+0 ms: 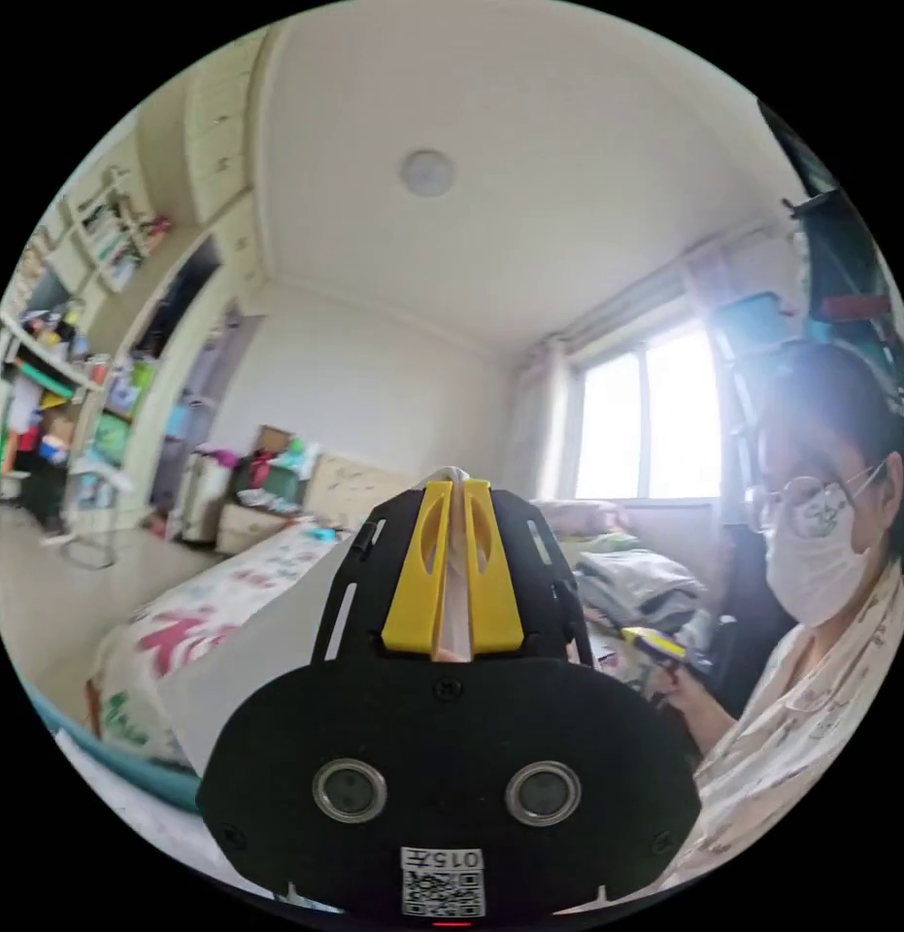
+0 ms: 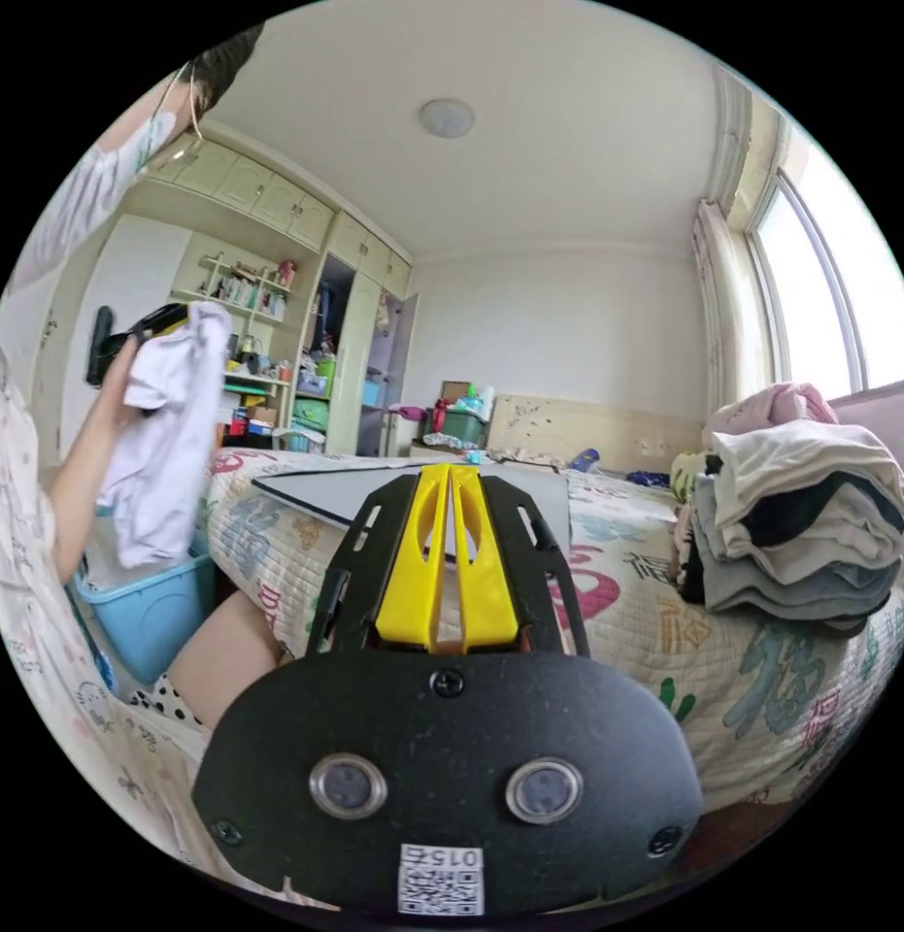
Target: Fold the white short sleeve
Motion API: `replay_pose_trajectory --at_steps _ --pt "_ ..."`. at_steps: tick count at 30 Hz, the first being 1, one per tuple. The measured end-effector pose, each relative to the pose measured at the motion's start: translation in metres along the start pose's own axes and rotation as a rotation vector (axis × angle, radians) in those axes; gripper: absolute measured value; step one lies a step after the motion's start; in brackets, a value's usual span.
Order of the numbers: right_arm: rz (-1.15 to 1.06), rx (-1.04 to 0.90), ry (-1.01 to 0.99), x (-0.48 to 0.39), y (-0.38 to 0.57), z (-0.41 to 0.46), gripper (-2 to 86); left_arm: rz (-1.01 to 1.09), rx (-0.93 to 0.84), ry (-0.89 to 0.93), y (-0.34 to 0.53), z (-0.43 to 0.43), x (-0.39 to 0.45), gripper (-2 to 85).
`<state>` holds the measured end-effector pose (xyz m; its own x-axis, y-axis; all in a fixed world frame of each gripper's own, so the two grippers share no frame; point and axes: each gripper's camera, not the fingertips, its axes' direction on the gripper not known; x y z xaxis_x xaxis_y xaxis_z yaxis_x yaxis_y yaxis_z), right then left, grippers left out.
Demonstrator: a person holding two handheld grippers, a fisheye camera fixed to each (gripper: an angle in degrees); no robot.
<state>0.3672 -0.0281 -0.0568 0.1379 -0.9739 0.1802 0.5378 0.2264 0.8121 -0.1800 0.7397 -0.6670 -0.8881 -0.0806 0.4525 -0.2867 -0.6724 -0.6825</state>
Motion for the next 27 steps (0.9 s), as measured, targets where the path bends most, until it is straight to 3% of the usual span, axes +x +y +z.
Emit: replay_pose_trajectory --at_steps 2,6,8,10,15,19,23,27 --pt "-0.010 0.079 -0.145 -0.004 -0.014 -0.008 -0.2 0.016 -0.028 0.218 -0.012 0.120 0.027 1.5" --pt "-0.073 0.045 -0.212 -0.016 -0.026 0.001 3.2 0.002 -0.218 0.287 0.014 0.317 0.066 2.7" --pt "-0.128 0.006 -0.230 -0.022 -0.023 0.011 5.3 -0.030 -0.408 0.296 0.049 0.425 0.080 4.8" --pt "-0.199 -0.056 -0.260 -0.028 -0.022 0.020 6.2 -0.026 -0.415 0.333 0.067 0.453 0.088 7.8" --pt "-0.400 -0.182 -0.369 -0.058 -0.018 0.046 9.8 0.089 -0.261 0.299 0.058 0.373 0.105 10.8" --pt "-0.589 -0.227 -0.361 -0.102 -0.007 0.074 13.0 0.099 -0.229 0.134 0.101 0.254 0.090 9.7" --pt "-0.700 -0.257 -0.255 -0.125 -0.002 0.098 13.2 0.059 -0.334 -0.099 0.194 0.170 0.073 9.8" --pt "-0.509 -0.227 -0.240 -0.105 -0.021 0.098 4.3 -0.038 -0.514 -0.219 0.260 0.144 0.075 12.0"
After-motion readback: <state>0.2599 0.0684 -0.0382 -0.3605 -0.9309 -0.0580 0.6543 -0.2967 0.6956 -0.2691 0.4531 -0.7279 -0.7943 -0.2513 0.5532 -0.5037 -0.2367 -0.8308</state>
